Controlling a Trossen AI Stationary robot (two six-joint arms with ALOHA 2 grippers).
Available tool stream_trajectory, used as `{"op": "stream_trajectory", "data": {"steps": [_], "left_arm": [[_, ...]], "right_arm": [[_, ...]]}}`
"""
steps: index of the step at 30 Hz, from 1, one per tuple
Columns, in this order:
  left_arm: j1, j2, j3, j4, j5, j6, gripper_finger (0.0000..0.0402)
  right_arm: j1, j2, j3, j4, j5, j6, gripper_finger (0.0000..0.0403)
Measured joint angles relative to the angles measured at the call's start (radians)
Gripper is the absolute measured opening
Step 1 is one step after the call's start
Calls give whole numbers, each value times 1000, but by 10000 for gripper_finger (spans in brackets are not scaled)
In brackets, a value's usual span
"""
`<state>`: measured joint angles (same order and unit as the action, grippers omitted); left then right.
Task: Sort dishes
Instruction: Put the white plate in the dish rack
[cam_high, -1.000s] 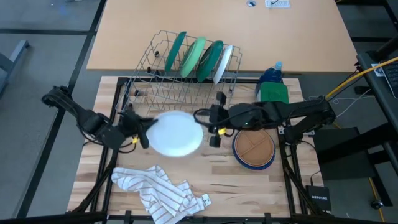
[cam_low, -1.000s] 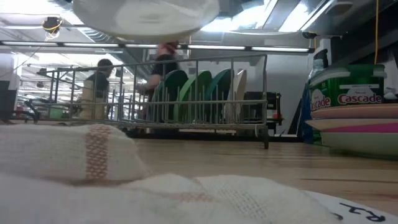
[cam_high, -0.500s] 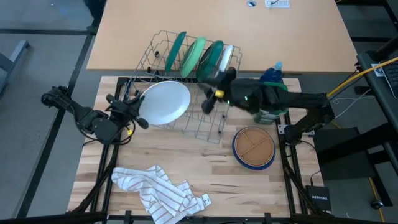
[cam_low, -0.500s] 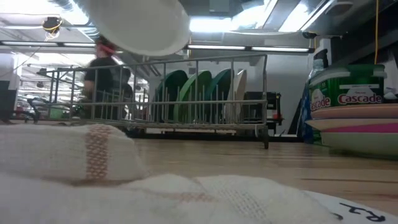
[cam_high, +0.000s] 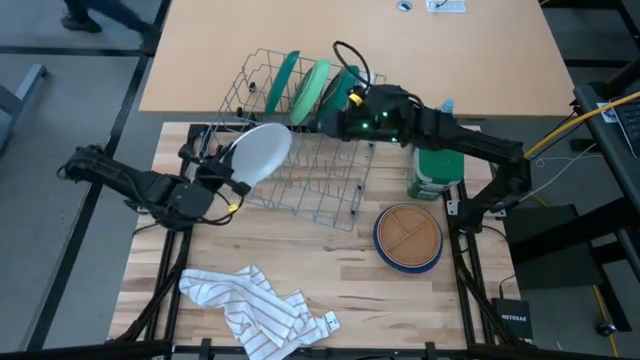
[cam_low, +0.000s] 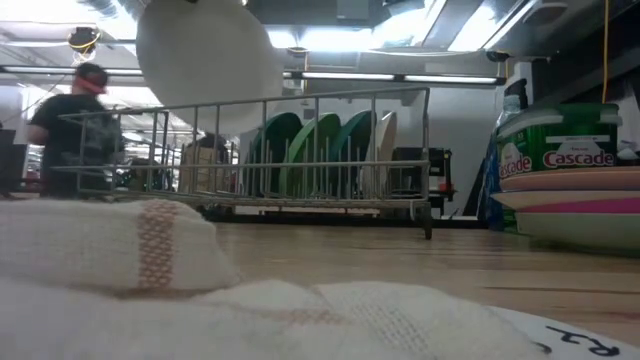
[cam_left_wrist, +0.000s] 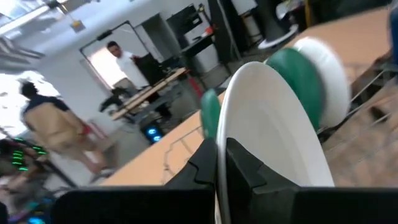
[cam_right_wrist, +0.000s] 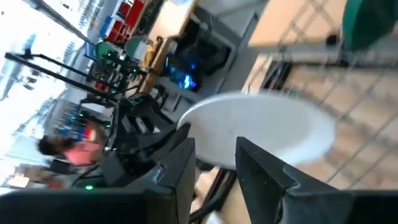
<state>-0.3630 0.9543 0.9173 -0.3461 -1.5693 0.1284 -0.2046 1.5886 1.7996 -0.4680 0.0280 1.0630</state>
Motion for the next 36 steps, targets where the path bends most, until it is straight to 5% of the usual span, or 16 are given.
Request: {"op": "stream_trajectory", "data": {"steps": [17,31,36], "left_arm": [[125,64,0,32,6,248,0],[168,63,-2,512,-12,735,0],[217,63,-2,566,-7,821,0]], "right_arm": [[-15,232,0,234,-83,145,117],[-12,277,-1,322,-180,134,117],[-11,277,-1,330,-246,73,117]]}}
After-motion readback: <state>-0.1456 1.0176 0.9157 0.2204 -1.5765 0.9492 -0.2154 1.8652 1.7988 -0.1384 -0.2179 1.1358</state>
